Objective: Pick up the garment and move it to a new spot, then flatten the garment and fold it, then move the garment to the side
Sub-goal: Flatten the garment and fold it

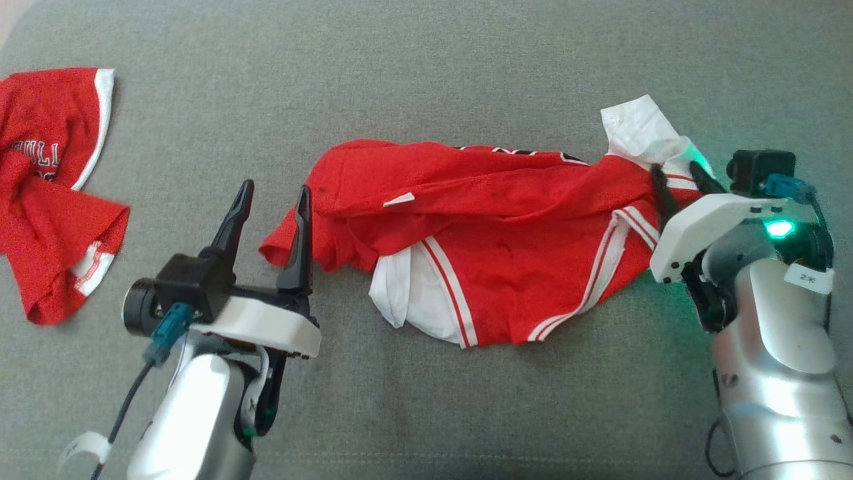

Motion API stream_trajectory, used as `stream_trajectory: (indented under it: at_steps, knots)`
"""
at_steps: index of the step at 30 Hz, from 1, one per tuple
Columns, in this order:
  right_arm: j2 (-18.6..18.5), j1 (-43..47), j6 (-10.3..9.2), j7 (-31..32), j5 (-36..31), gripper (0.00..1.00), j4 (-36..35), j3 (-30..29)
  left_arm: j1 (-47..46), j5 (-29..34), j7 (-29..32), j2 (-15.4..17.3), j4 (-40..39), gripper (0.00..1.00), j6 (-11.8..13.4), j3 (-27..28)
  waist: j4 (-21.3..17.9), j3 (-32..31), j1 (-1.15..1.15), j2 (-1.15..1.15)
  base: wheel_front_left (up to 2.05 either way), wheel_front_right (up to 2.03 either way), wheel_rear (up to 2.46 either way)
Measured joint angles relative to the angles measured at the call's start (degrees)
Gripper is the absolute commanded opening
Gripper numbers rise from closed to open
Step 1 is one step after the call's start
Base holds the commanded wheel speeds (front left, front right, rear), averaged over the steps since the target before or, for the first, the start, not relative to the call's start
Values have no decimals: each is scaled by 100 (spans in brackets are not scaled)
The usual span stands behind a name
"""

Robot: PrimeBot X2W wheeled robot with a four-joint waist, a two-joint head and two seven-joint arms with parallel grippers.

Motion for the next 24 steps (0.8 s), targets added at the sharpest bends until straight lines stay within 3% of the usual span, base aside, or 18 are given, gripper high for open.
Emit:
stream_trajectory:
  at_steps: [1,8,13,18,24]
  knots:
    - [1,-5,0,-2,12,0,30,-22,-7,18,0,-18,9,100,-41,18,-7,-6,0,0,0,0,0]
    - [0,208,0,-299,332,0,-402,-92,-21,113,0,-112,34,100,-147,119,-90,-88,0,0,0,0,0]
    - [14,1353,0,-302,1384,0,-1248,-169,25,167,0,-146,34,100,-198,250,-129,-185,0,0,0,0,0]
    - [34,2279,0,-244,1448,0,-1903,-266,217,208,0,-169,44,100,-225,336,-184,-281,0,0,0,0,0]
    - [36,2436,0,-183,1438,0,-2639,-222,325,257,0,-179,77,100,-244,421,-211,-431,0,0,0,0,0]
